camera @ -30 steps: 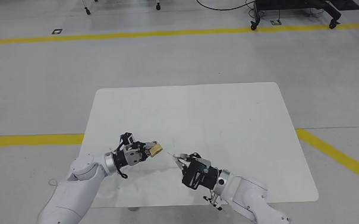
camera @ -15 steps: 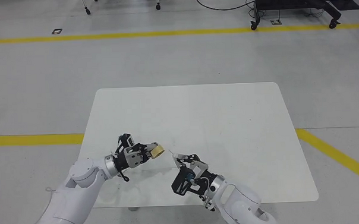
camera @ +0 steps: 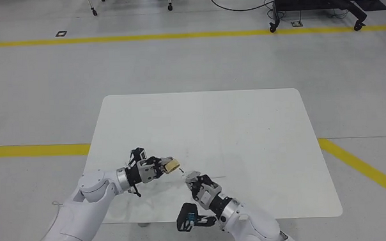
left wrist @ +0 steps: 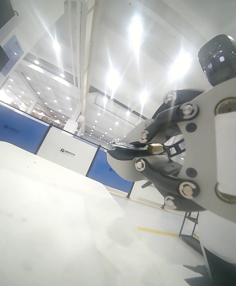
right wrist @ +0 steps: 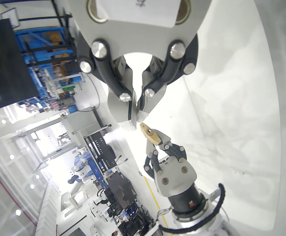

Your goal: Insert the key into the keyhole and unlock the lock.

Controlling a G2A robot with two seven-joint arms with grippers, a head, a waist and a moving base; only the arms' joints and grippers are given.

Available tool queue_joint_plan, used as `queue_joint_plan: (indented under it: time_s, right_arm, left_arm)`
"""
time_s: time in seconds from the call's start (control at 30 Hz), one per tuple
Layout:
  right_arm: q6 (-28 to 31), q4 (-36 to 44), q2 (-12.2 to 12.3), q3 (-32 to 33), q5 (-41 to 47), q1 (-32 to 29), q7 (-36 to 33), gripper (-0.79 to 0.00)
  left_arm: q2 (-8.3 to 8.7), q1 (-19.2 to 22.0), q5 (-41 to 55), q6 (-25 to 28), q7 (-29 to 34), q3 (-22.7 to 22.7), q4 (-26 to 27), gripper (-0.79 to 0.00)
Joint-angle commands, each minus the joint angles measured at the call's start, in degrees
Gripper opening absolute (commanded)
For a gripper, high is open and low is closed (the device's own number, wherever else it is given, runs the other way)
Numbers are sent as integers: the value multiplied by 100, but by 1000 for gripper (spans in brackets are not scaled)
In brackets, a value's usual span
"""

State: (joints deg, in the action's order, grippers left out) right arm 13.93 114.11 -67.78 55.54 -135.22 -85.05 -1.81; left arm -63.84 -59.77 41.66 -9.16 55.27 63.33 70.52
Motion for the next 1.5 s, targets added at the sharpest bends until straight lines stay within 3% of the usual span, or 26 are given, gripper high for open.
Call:
queue_joint_plan:
  time_s: [0.0, 0.4, 1.47]
  right_arm:
    - [21, 35, 22, -35, -546, -32, -86, -785]
    - [218, -13, 59, -164, -1556, -85, -106, -785]
    - [542, -206, -126, -636, -2084, 187, -778, -785]
  left_arm:
    - [4, 35, -150, -117, -37, -32, 2, -785]
    - [22, -1, -635, -223, -227, -76, 269, -785]
    - [8, -88, -793, -312, -286, -65, 383, -785]
